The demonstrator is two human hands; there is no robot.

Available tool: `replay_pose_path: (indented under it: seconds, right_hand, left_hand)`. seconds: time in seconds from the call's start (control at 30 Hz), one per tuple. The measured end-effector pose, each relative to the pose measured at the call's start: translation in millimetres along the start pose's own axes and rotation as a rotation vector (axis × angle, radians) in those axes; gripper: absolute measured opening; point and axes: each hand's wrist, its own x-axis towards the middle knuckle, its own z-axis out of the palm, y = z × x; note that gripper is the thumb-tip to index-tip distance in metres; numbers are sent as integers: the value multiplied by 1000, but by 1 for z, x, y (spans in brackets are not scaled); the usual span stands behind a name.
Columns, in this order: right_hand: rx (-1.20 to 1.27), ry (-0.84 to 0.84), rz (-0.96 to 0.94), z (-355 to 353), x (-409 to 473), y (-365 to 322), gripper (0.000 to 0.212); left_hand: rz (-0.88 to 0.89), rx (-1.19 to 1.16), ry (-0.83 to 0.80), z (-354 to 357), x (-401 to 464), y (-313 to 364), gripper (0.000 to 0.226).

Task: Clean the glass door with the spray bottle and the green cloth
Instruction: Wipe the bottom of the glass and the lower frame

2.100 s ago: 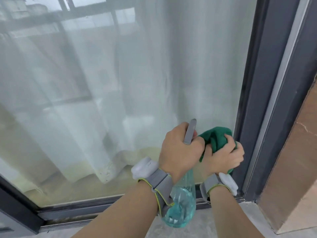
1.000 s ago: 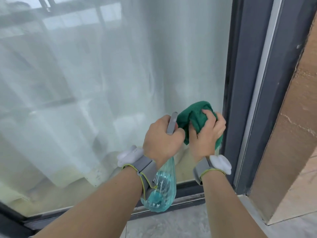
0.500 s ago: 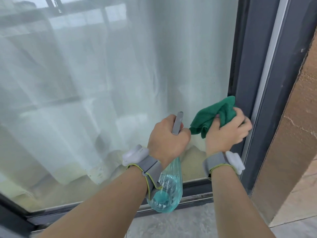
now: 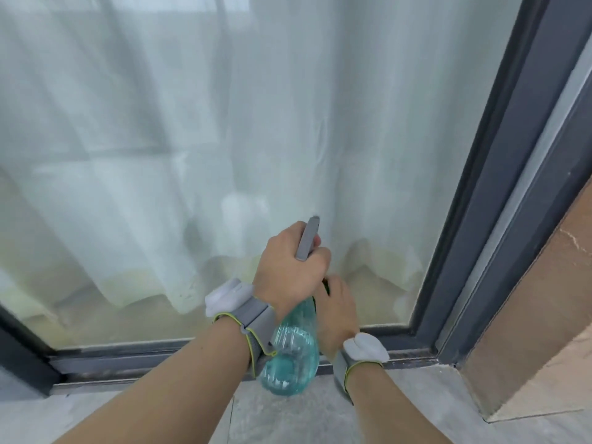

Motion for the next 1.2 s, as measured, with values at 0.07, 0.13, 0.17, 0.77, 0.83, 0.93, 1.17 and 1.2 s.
replay_pose_path:
  seconds: [0.07, 0.13, 0.17, 0.77, 0.83, 0.93, 1.17, 1.2]
  right_hand:
    - [15, -13, -17, 12, 5, -4, 51]
    - [19, 18, 7, 15, 12, -20, 56]
    - [20, 39, 17, 12, 16, -24, 56]
    - [-53, -117, -181, 145, 45, -292, 57]
    - [-106, -128, -216, 158, 49, -310, 56]
    - [-163, -169, -241, 169, 58, -329, 54]
    - [-107, -239, -16, 205, 51, -372, 43]
    - [-52, -222, 91, 213, 47, -378, 43]
  left_hand:
    - [-18, -4, 13, -29, -8, -20, 21]
    - [-30, 5, 23, -61, -17, -43, 21]
    - [-31, 11, 20, -66, -18, -47, 21]
    - [-198, -195, 357, -308, -71, -232, 22]
    - [-220, -202, 380, -327, -74, -257, 21]
    - [-247, -248, 398, -348, -78, -285, 10]
    - [-339, -240, 386, -382, -92, -318, 11]
    - [-331, -232, 367, -383, -96, -322, 14]
